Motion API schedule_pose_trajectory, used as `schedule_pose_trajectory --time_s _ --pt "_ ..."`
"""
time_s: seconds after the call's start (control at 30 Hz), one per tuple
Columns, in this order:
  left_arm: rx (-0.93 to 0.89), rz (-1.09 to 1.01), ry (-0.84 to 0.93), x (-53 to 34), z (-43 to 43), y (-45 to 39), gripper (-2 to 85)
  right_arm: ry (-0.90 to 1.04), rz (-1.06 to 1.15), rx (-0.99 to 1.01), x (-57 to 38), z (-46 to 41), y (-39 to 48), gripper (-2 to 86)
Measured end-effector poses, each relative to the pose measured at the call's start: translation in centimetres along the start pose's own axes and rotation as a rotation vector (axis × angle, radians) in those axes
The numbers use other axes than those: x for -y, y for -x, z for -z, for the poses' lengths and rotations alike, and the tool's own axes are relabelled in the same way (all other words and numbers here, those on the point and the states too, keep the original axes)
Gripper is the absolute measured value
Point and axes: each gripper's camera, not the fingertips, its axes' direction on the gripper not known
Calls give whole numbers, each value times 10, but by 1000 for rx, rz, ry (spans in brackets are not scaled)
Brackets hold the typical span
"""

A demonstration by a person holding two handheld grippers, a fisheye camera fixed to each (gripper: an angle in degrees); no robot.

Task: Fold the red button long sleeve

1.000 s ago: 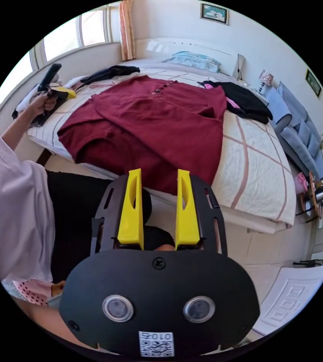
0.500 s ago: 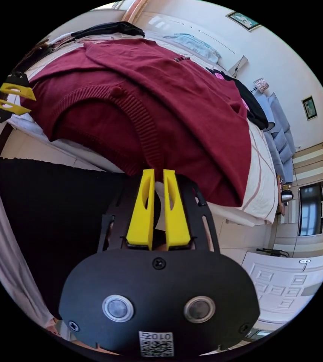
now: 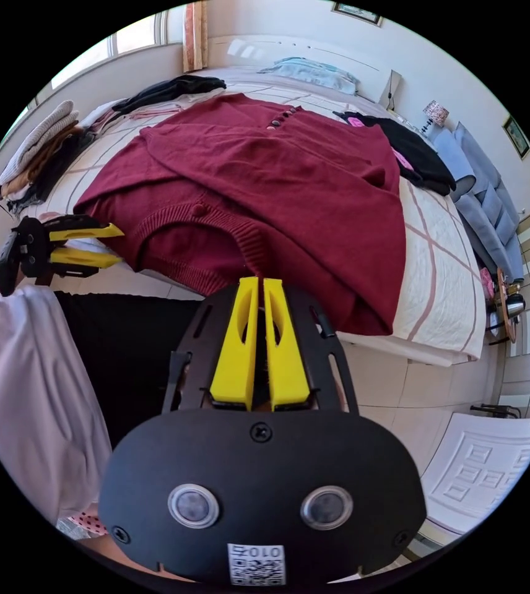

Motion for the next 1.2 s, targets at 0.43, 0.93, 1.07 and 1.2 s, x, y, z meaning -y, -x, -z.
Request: schedule_pose_trajectory --time_s 0.43,0.93,1.07,1.2 --pt "-273 154 -35 -19 -24 100 3 -24 48 59 -3 26 -23 17" --pt "-1171 944 -151 -195 -237 456 0 -236 19 274 23 81 -136 106" --pt "-1250 1063 -156 -227 -286 465 0 -154 53 155 7 76 -93 153" --pt "-1255 1085 -158 -250 -305 472 0 -246 108 45 -22 87 -30 144"
